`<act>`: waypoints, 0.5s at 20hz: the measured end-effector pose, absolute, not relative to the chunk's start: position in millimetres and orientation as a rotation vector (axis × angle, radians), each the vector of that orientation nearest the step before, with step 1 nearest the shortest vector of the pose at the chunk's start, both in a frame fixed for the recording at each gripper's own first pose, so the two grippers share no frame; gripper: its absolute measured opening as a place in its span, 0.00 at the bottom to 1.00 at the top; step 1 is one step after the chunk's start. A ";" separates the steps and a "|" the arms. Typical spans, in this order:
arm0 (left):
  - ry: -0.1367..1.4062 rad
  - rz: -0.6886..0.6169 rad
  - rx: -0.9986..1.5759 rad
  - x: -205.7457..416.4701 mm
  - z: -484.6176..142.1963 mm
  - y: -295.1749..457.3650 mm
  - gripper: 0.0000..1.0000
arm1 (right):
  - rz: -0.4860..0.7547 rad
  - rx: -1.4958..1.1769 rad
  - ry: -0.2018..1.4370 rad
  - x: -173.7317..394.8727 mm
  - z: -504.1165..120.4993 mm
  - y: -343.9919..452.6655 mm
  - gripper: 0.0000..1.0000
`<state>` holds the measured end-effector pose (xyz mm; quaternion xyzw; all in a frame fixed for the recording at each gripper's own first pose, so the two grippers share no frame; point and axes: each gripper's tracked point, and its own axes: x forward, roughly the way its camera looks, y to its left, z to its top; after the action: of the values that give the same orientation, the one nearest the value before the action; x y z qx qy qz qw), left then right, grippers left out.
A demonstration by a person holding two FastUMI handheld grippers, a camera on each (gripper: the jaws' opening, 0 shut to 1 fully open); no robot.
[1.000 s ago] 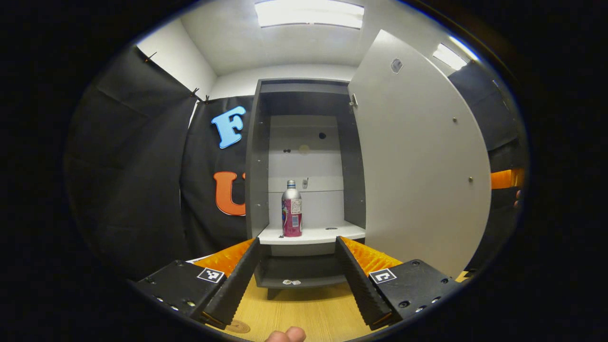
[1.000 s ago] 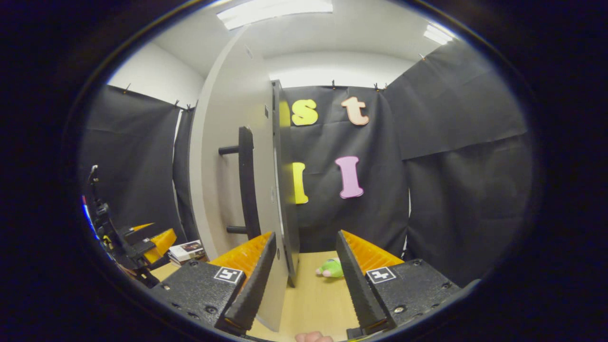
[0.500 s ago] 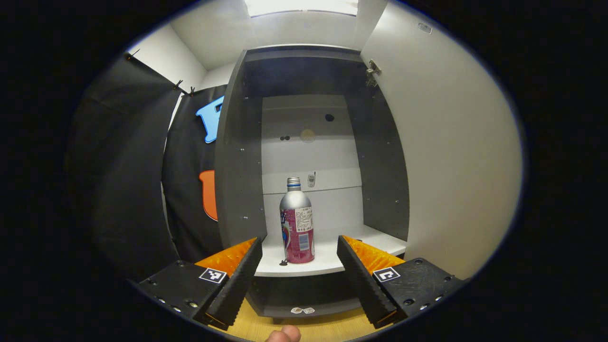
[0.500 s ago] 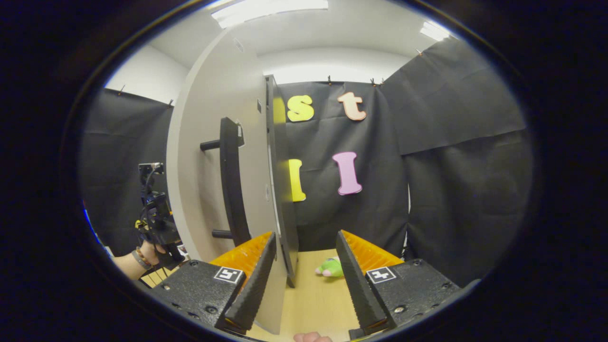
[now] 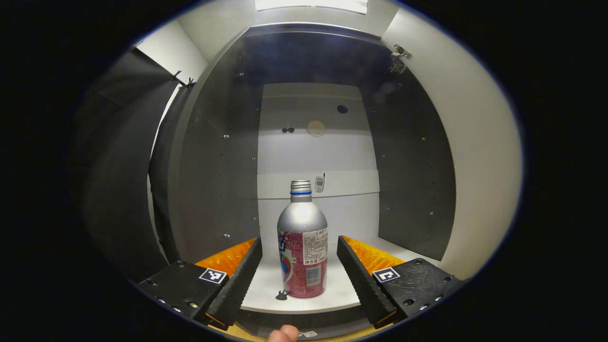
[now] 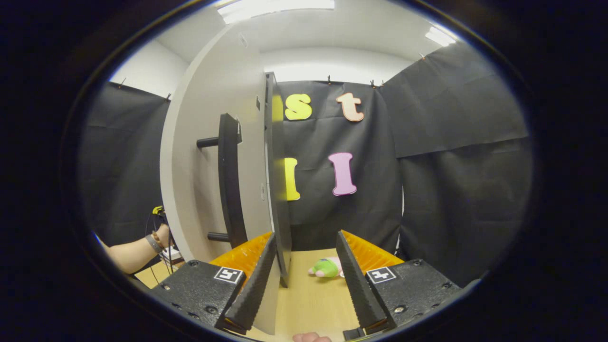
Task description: Open the cabinet door with the right hand, grasp the bottle in the cabinet with the left hand and place it on the coaster, then close the cabinet door with the right hand.
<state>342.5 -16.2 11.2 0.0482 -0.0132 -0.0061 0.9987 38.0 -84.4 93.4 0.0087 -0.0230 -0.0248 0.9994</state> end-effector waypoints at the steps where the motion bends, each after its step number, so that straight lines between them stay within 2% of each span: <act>1: -0.022 -0.009 0.093 348.1 10.2 -15.8 0.96 | -0.053 0.015 -0.045 38.4 93.5 -84.8 0.81; 10: -0.042 -0.055 0.082 365.1 12.6 -26.3 0.96 | -0.070 0.026 -0.037 47.1 91.2 -87.7 0.80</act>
<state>365.1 -26.3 12.6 0.0408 -0.0211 -0.0273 0.9986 47.1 -87.7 91.2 0.0131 -0.0184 -0.0349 0.9991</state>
